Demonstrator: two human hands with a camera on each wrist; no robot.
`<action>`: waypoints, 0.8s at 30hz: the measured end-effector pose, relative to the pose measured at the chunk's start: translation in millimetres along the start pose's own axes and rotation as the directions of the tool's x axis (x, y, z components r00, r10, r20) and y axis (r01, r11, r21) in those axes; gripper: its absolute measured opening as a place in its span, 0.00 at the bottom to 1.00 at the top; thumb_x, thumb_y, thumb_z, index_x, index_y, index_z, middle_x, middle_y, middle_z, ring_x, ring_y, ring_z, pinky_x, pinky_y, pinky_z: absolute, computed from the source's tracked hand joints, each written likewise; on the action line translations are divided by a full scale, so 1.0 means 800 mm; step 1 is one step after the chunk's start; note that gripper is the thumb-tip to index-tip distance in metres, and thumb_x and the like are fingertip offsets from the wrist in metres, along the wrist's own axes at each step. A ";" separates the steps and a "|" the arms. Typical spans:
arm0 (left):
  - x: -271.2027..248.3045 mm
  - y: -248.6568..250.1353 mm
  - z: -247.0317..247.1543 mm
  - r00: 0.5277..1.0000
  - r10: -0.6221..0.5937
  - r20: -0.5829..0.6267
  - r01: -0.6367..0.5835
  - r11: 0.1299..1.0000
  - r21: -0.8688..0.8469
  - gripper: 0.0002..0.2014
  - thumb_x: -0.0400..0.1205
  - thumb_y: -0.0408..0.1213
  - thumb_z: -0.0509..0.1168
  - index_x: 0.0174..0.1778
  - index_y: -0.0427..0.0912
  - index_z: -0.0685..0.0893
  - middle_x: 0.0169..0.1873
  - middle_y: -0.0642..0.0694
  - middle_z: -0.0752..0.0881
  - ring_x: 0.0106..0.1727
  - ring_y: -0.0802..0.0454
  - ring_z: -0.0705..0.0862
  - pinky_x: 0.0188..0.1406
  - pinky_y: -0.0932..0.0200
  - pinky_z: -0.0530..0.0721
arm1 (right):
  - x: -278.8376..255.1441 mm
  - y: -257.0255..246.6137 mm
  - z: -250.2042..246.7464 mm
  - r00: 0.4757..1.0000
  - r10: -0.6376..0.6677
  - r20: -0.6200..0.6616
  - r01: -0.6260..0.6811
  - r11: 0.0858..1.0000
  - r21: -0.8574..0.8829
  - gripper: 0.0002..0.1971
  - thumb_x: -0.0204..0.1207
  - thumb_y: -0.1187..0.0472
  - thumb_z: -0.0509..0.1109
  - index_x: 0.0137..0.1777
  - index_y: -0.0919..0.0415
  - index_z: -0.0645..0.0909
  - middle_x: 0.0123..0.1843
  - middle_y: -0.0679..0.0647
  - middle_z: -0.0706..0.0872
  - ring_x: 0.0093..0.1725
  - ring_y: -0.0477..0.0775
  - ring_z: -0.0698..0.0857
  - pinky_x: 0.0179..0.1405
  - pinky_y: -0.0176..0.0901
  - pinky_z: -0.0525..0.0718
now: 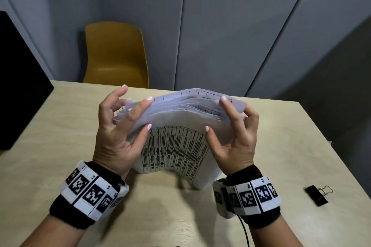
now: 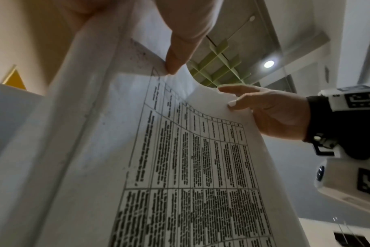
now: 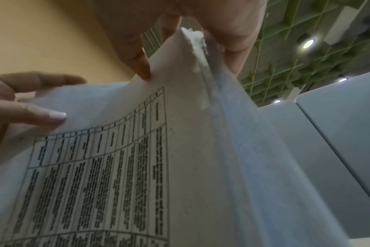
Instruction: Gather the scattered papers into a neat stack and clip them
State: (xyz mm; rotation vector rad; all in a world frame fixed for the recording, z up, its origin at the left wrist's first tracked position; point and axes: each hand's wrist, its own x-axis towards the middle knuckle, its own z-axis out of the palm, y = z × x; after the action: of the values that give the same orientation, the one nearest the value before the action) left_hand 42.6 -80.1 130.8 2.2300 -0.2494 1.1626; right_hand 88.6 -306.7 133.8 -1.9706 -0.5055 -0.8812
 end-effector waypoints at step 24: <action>0.004 -0.003 -0.015 0.997 -0.045 0.069 0.046 0.999 -0.007 0.23 0.69 0.34 0.72 0.61 0.36 0.82 0.56 0.39 0.79 0.61 0.63 0.74 0.67 0.74 0.70 | 0.010 -0.008 -0.012 0.999 0.033 0.027 -0.030 0.991 -0.127 0.19 0.65 0.51 0.72 0.53 0.61 0.82 0.58 0.56 0.76 0.54 0.27 0.74 0.48 0.24 0.78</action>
State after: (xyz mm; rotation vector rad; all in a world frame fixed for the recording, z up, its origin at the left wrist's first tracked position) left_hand 37.2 -70.9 137.4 2.2587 -0.2296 1.0600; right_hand 86.2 -311.6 146.7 -2.1036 -0.4433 -0.8847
